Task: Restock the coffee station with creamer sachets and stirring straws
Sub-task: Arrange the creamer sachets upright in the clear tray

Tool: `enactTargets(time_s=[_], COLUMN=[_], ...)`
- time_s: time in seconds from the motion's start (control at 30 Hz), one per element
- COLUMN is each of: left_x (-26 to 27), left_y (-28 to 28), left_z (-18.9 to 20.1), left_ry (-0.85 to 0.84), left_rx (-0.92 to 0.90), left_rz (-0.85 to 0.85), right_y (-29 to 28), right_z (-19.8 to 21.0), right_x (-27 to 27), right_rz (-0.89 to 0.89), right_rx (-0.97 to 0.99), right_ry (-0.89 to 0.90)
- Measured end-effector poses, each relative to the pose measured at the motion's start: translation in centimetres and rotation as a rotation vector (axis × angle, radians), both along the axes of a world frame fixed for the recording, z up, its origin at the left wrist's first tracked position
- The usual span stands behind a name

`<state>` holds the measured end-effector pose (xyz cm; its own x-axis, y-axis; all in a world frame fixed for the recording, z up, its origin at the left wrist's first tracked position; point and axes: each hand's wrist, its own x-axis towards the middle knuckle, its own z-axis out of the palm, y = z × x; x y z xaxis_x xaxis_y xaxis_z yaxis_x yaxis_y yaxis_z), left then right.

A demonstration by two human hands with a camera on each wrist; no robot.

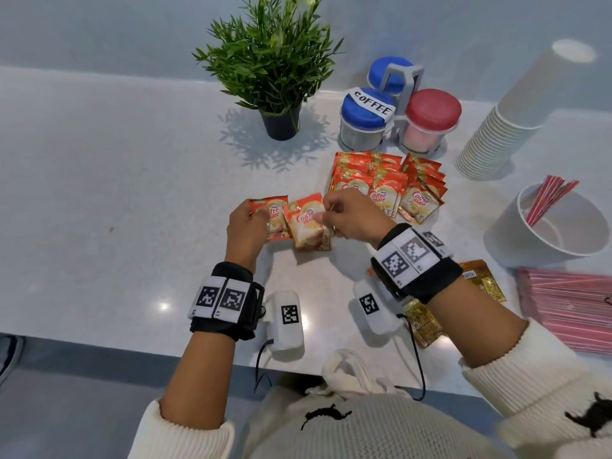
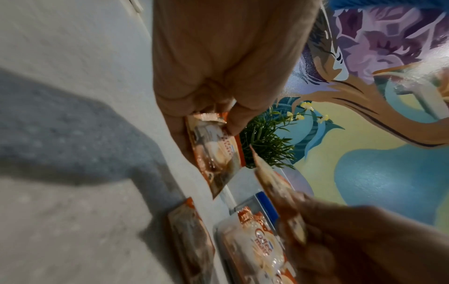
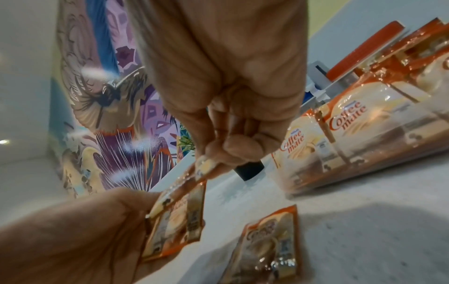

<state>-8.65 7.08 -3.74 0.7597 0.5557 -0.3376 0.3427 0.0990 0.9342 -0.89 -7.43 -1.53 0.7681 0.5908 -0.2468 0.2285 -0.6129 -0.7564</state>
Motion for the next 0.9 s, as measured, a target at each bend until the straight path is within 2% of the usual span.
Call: enactTargets(time_s=[0.07, 0.23, 0.4, 0.57, 0.77, 0.9], left_x=[0.1, 0.3, 0.1, 0.0, -0.2, -0.2], left_y=[-0.9, -1.5, -1.0, -0.4, 0.4, -0.5], left_z=[0.5, 0.8, 0.1, 0.1, 0.2, 1.1], left_ry=[-0.04, -0.063, -0.024, 0.06, 0.119, 0.047], left_rx=[-0.075, -0.091, -0.059, 0.008, 0.079, -0.01], left_rz=[-0.003, -0.063, -0.133, -0.074, -0.105, -0.149], right_y=[0.2, 1.3, 2.1, 2.0, 2.2, 3.0], right_z=[-0.1, -1.2, -1.4, -0.7, -0.7, -1.0], right_x=[0.4, 0.4, 0.4, 0.3, 0.4, 0.5], right_rz=[-0.063, -0.134, -0.075, 0.075, 0.064, -0.024], right_rx=[0.097, 0.115, 0.118, 0.009, 0.041, 0.074], right_ry=[0.012, 0.031, -0.056, -0.112, -0.07, -0.065])
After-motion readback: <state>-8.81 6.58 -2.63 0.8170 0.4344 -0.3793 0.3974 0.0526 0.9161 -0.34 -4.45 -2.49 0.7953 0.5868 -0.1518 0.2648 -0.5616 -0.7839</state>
